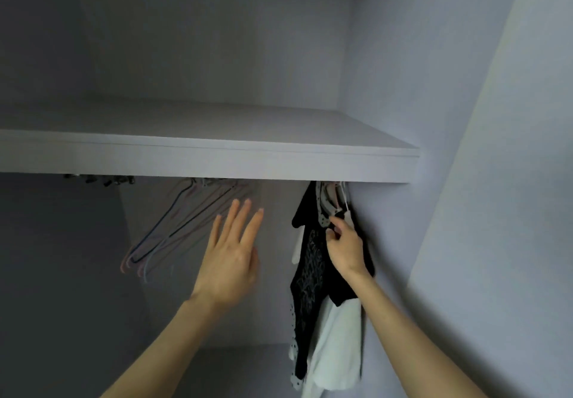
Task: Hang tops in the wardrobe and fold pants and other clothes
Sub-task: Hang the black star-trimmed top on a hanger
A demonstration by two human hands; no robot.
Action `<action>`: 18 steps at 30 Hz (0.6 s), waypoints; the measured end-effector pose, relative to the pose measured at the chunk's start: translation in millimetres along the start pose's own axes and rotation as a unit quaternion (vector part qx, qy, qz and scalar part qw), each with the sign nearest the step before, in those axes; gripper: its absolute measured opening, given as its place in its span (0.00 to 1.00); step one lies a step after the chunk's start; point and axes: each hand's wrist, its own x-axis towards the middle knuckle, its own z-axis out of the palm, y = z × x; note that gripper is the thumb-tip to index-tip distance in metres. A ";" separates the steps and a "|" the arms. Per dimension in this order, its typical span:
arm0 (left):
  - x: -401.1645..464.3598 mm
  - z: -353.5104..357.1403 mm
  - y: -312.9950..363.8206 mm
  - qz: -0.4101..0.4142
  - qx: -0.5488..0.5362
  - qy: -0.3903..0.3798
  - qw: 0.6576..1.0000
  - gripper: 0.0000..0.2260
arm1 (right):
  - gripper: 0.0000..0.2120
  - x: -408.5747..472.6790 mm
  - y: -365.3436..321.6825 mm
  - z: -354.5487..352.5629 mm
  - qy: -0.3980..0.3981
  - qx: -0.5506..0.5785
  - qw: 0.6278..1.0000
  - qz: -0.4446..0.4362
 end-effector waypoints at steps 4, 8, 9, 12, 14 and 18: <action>-48.0 22.7 20.4 -0.023 -0.129 -0.094 0.987 0.23 | 0.16 -65.9 18.5 -31.9 -0.077 0.002 0.992 0.097; -90.7 39.5 37.1 0.013 -0.225 -0.179 0.958 0.21 | 0.13 -150.7 31.8 -57.4 -0.091 0.025 0.979 0.182; -102.5 42.3 41.8 0.023 -0.248 -0.201 0.947 0.21 | 0.13 -173.5 34.7 -62.1 -0.085 0.033 0.975 0.204; -133.6 49.9 59.4 0.086 -0.299 -0.265 0.913 0.19 | 0.14 -244.1 43.3 -73.3 -0.047 0.050 0.964 0.257; -153.4 53.2 70.1 0.122 -0.317 -0.295 0.893 0.18 | 0.14 -285.2 49.9 -75.1 -0.032 0.053 0.960 0.275; -217.4 47.2 112.4 0.219 -0.349 -0.389 0.824 0.18 | 0.14 -397.9 59.6 -95.1 0.045 0.045 0.940 0.334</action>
